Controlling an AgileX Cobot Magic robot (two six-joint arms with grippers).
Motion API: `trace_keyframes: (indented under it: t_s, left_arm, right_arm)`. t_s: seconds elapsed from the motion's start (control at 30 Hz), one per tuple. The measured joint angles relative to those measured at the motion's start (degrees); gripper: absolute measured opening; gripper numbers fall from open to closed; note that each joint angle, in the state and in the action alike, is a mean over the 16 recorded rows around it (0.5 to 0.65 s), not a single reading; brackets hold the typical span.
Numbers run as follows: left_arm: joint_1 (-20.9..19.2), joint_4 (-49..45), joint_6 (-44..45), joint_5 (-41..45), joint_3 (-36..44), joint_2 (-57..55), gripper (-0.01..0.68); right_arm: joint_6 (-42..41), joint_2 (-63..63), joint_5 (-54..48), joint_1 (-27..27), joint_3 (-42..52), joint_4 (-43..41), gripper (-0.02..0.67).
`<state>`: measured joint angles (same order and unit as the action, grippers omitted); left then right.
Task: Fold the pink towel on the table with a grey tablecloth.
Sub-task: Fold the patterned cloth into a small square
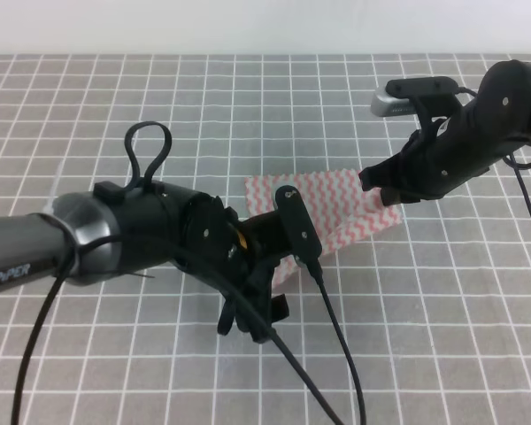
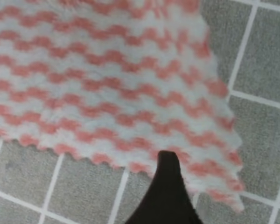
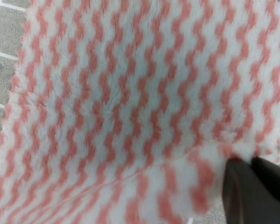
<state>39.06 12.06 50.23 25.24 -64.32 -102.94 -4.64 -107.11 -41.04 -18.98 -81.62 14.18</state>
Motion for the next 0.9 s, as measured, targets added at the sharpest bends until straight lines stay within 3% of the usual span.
trace_keyframes:
  t_s: [0.6, 0.9]
  left_arm:
    - [0.0, 0.1, -0.2, -4.9, 0.0, -0.4, 0.055]
    - [0.0, 0.0, -0.2, -7.6, 0.0, -0.3, 0.005]
  right_arm:
    - [0.0, -0.2, 0.3, 0.0, 0.0, -0.1, -0.016]
    - [0.0, -0.3, 0.5, 0.0, 0.0, -0.8, -0.016]
